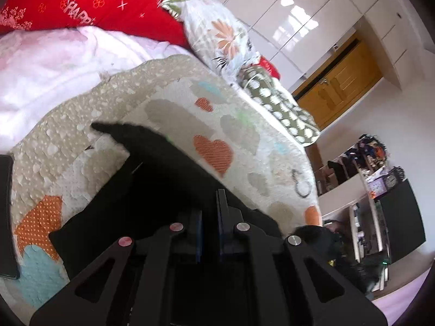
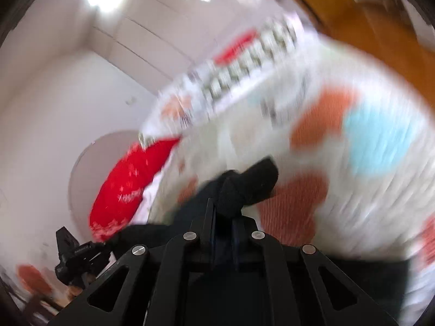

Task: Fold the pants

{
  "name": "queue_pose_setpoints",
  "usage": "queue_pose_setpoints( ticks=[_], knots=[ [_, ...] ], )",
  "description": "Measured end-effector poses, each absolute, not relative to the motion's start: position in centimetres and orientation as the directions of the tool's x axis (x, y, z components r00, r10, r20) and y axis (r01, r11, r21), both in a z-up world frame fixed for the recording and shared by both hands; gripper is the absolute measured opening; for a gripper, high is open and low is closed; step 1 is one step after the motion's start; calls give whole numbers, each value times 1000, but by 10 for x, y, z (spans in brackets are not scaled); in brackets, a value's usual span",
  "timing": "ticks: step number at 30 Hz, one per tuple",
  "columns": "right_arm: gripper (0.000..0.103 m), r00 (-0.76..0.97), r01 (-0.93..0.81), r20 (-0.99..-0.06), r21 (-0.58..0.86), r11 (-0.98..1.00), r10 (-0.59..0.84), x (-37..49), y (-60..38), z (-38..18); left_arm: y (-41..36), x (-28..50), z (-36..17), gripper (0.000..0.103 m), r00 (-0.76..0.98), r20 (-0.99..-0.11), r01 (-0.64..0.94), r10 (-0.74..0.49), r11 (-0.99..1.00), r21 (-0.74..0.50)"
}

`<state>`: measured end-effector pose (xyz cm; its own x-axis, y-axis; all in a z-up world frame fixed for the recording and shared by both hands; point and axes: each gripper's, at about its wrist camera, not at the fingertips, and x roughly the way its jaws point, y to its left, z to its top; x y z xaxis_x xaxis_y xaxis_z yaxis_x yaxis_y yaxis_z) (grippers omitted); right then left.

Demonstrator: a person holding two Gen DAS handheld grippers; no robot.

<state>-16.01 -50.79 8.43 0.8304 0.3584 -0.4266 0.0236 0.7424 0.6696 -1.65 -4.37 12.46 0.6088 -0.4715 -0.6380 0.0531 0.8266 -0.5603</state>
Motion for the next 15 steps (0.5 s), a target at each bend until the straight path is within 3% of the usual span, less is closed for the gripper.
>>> queue_pose_setpoints(
  ticks=[2,5,11,15],
  knots=[
    [8,872,20,-410,577,817,267,-186,-514,120,-46,-30,133,6,623,-609,86,-492,816,-571],
    [8,872,66,-459,451,890,168,-236,-516,136,-56,-56,125,6,614,-610,127,-500,826,-550],
    [8,674,167,-723,346,923,149,-271,-505,45,-59,-89,45,7,477,-768,69,-426,890,-450],
    [8,675,175,-720,370,912,162,-279,-507,36,-52,-97,38,7,487,-752,47,-445,873,-486]
  ],
)
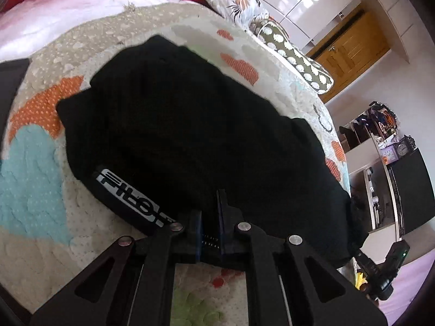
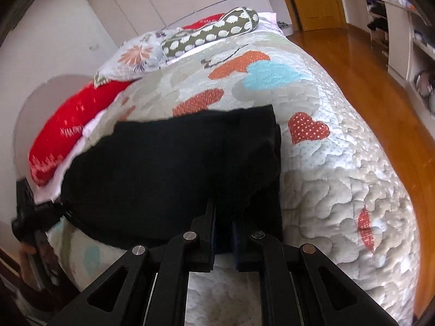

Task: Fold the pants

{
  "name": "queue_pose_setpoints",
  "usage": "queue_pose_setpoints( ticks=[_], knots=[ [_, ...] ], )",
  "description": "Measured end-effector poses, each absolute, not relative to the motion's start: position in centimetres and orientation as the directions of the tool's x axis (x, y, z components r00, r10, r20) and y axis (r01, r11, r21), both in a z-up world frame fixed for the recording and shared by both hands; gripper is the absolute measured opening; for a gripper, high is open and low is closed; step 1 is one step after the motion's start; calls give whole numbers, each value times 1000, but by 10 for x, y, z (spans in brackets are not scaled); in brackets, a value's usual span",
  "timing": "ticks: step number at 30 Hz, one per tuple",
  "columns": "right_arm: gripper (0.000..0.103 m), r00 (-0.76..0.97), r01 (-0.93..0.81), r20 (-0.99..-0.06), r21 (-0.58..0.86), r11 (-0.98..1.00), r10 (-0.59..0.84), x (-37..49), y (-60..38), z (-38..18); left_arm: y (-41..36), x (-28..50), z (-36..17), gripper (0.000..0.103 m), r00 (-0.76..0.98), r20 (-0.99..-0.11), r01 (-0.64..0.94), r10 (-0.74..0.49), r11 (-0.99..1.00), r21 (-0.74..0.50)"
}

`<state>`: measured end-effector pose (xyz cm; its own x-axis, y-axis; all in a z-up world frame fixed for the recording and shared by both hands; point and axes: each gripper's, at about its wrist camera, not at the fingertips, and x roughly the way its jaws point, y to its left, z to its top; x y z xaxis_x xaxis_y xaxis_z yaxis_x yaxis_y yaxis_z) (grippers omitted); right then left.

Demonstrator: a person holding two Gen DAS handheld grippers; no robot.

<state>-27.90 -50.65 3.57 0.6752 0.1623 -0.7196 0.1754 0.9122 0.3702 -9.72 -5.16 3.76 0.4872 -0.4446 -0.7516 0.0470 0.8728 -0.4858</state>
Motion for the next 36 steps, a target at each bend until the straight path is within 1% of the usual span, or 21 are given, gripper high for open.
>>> queue_pose_setpoints(
  ticks=[6,8,11,12,14,16,18,21,22,24,26,28,30,31,32,33,34,35,36],
  knots=[
    [8,722,139,-675,358,923,153,-282,-507,66,-59,-113,67,7,549,-714,111,-435,884,-454],
    [8,719,146,-680,352,924,146,-289,-507,65,-57,-119,68,7,554,-707,109,-440,880,-462],
    [9,681,166,-715,359,919,156,-288,-508,50,-52,-123,58,7,549,-717,101,-429,886,-452],
    [14,669,170,-726,363,916,163,-288,-509,45,-50,-122,51,7,533,-731,86,-426,887,-454],
    [18,677,187,-712,413,891,188,-292,-516,40,-45,-118,41,7,503,-740,50,-447,870,-491],
    [35,712,211,-670,488,847,209,-298,-530,44,-40,-117,41,7,502,-733,40,-459,859,-511],
    [38,734,226,-653,493,840,186,-300,-539,49,-39,-116,45,7,514,-727,48,-455,862,-505],
    [37,728,248,-666,478,843,163,-290,-544,50,-40,-117,49,7,527,-724,52,-446,867,-496],
    [30,724,248,-672,467,849,158,-286,-542,51,-38,-118,51,7,534,-721,52,-442,868,-494],
    [23,732,207,-667,416,886,142,-284,-530,60,-31,-119,55,7,554,-716,40,-424,873,-487],
    [22,734,170,-665,377,911,138,-286,-519,65,-26,-118,53,7,557,-724,25,-406,880,-474],
    [22,664,188,-740,309,932,112,-282,-514,52,-25,-116,45,7,543,-737,16,-402,883,-470],
    [23,626,199,-773,287,937,104,-282,-514,40,-28,-115,37,8,523,-752,20,-400,889,-458],
    [30,634,204,-765,305,930,112,-284,-517,40,-29,-115,37,8,522,-756,25,-394,893,-449],
    [37,645,218,-755,332,918,119,-287,-521,43,-27,-117,38,12,529,-750,24,-397,891,-454],
    [47,654,237,-748,342,909,112,-289,-525,47,-25,-118,40,16,529,-750,23,-398,890,-456],
    [47,670,252,-736,346,904,95,-291,-529,54,-23,-118,42,19,532,-747,22,-398,889,-457],
    [47,687,259,-723,337,905,72,-294,-531,62,-17,-120,47,27,546,-743,17,-388,891,-453],
    [47,703,260,-710,311,914,41,-295,-530,73,-12,-121,51,41,560,-740,8,-373,896,-445]
  ],
)
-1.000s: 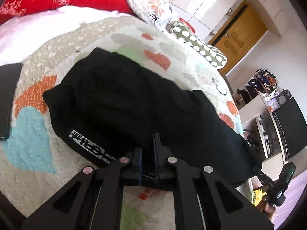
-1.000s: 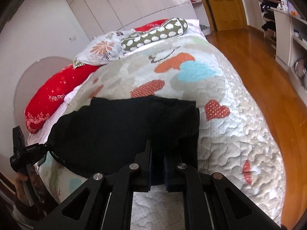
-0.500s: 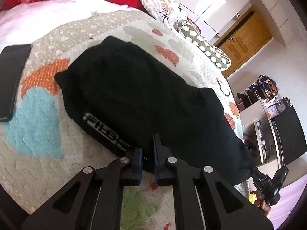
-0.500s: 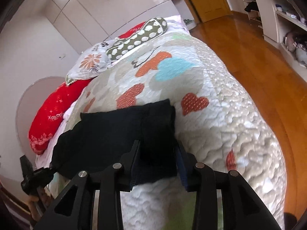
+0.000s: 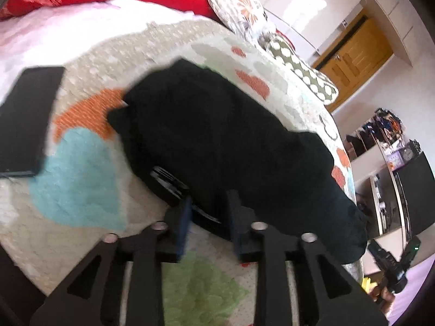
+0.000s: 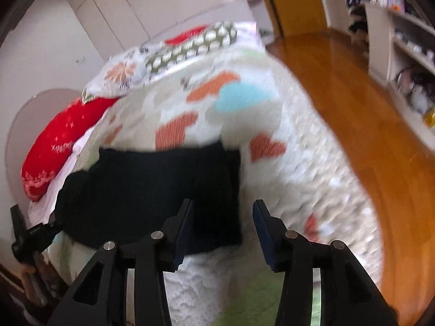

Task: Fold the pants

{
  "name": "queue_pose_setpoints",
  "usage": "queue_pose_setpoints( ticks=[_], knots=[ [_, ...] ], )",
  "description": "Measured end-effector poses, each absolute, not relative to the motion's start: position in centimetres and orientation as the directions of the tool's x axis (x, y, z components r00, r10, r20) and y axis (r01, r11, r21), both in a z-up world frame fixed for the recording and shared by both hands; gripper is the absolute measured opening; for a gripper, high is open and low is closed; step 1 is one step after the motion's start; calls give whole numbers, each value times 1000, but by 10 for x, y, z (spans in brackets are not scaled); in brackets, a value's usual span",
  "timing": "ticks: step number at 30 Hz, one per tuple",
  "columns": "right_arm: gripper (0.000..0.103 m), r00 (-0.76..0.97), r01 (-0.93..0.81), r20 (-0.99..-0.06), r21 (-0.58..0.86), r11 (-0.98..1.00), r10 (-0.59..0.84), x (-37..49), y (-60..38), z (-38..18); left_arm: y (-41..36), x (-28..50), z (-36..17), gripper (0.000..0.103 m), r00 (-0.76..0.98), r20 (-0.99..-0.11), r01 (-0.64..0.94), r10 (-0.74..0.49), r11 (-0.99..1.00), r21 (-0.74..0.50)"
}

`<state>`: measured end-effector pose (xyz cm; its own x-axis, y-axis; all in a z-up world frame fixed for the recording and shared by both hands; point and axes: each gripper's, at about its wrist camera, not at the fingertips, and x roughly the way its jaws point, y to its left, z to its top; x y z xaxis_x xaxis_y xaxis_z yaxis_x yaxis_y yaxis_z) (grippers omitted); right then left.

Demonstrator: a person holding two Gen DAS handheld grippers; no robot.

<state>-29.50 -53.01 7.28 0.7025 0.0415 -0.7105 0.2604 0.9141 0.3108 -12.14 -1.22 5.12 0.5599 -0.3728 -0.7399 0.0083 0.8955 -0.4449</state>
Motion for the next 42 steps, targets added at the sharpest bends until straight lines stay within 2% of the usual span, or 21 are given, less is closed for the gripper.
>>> queue_pose_setpoints(
  ticks=[2,3,7,11,14,21,22,23,24,25,26,27,30,31,33,35,39,41,42],
  knots=[
    [47,730,241,-682,294,925,27,-294,-525,87,6,-127,62,57,614,-712,-21,-342,894,-448],
    [47,750,211,-660,302,930,45,-292,-520,93,13,-127,65,61,631,-701,-35,-332,890,-454],
    [47,749,92,-649,303,949,135,-261,-487,92,35,-114,69,63,648,-704,-88,-291,889,-448],
    [46,697,49,-691,315,948,193,-226,-468,65,42,-93,61,74,632,-729,-124,-264,894,-431],
    [43,607,123,-780,278,953,149,-210,-470,35,43,-71,50,76,601,-751,-142,-274,888,-438],
    [51,623,23,-762,242,970,176,-199,-437,64,33,-23,39,77,565,-768,-123,-302,890,-440],
    [51,626,3,-756,247,969,191,-194,-431,67,31,-23,40,74,565,-767,-112,-303,894,-435],
    [51,630,-22,-748,253,967,210,-185,-423,70,29,-24,42,54,569,-765,-99,-301,899,-427],
    [51,630,-39,-744,255,966,222,-177,-415,71,26,-26,45,39,576,-768,-91,-279,912,-399],
    [51,629,-63,-740,256,965,238,-167,-405,72,24,-29,49,34,585,-766,-76,-267,922,-380],
    [51,629,-82,-737,256,963,250,-159,-397,73,24,-35,55,22,596,-752,-48,-283,922,-385],
    [51,627,-103,-734,255,961,262,-151,-387,74,25,-39,59,19,598,-743,-37,-299,916,-399],
    [52,614,-172,-734,234,957,290,-126,-358,77,42,-64,78,18,667,-690,-40,-279,912,-408],
    [58,613,-191,-733,223,956,294,-119,-350,79,47,-67,78,18,677,-686,-59,-265,910,-410],
    [65,611,-215,-728,225,950,311,-102,-337,80,49,-69,61,18,636,-728,-84,-255,915,-394],
    [65,597,-216,-736,236,948,319,-85,-329,78,46,-68,47,18,610,-752,-92,-249,920,-380],
    [65,551,-227,-777,212,951,305,-52,-312,64,47,-68,48,19,628,-735,-98,-257,910,-402],
    [59,535,-221,-799,181,958,274,-39,-308,52,42,-66,51,19,626,-740,-87,-245,921,-379],
    [34,527,-220,-804,185,958,276,-34,-307,46,40,-66,52,19,626,-742,-84,-239,926,-369]
  ],
)
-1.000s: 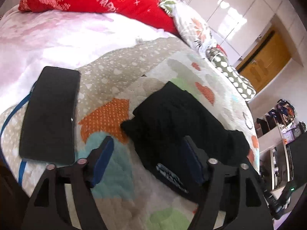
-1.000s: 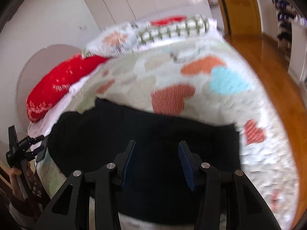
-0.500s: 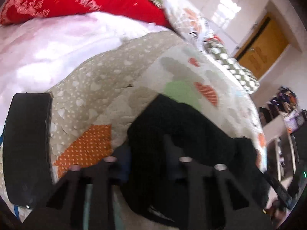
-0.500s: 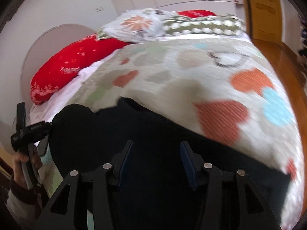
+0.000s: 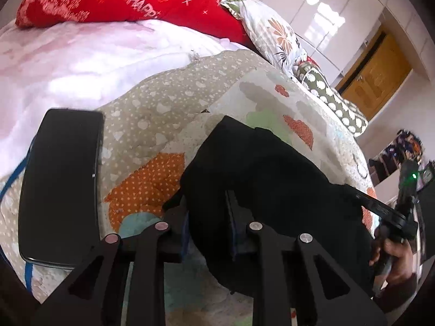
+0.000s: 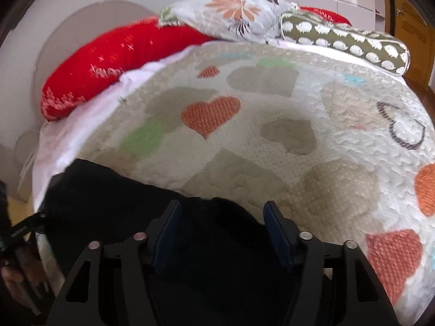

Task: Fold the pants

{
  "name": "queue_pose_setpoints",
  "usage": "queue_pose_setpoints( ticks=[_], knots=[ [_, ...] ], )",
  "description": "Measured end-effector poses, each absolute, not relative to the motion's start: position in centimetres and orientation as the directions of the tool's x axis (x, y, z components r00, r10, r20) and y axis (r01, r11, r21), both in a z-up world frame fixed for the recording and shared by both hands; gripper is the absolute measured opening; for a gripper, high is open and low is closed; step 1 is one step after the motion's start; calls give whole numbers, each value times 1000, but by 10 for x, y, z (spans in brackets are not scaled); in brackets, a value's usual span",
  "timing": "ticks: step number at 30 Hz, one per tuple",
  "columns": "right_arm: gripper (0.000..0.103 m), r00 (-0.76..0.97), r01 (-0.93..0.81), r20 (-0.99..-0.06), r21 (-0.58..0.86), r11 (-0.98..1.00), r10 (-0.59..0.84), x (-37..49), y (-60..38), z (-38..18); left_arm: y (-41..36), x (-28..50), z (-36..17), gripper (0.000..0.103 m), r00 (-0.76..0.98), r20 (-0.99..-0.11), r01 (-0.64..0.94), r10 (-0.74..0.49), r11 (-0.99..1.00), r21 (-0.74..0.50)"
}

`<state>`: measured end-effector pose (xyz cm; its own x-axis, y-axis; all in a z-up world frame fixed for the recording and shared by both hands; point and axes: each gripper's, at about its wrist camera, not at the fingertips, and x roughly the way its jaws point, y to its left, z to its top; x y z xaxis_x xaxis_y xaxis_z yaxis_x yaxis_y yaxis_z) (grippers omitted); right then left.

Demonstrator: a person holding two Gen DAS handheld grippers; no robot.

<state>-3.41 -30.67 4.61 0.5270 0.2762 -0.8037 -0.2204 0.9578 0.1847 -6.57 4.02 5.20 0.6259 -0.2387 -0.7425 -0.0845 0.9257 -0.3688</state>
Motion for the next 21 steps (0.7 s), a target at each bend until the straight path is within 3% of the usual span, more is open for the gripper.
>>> queue_pose_setpoints(
  ticks=[1,5,7,11,14,17,21],
  knots=[
    [15,519,-223,-806,195,955,285,-32,-307,42,38,-65,53,19,627,-742,-79,-239,928,-365],
    [9,544,-235,-784,201,951,300,-32,-308,45,39,-64,55,22,635,-733,-80,-243,923,-375],
    [8,589,-205,-752,214,955,295,-31,-313,50,38,-62,50,28,633,-741,-95,-226,926,-364],
    [7,567,-165,-784,189,968,250,-17,-309,29,37,-59,44,38,622,-756,-110,-202,934,-340],
    [13,577,-161,-776,198,967,255,-20,-309,37,40,-63,52,54,632,-757,-122,-168,942,-311],
    [15,607,-161,-750,207,965,262,-31,-315,56,41,-67,62,62,650,-748,-127,-138,950,-285],
    [38,638,-189,-714,217,958,288,-58,-318,81,34,-73,74,67,673,-730,-111,-116,960,-255]
  ],
)
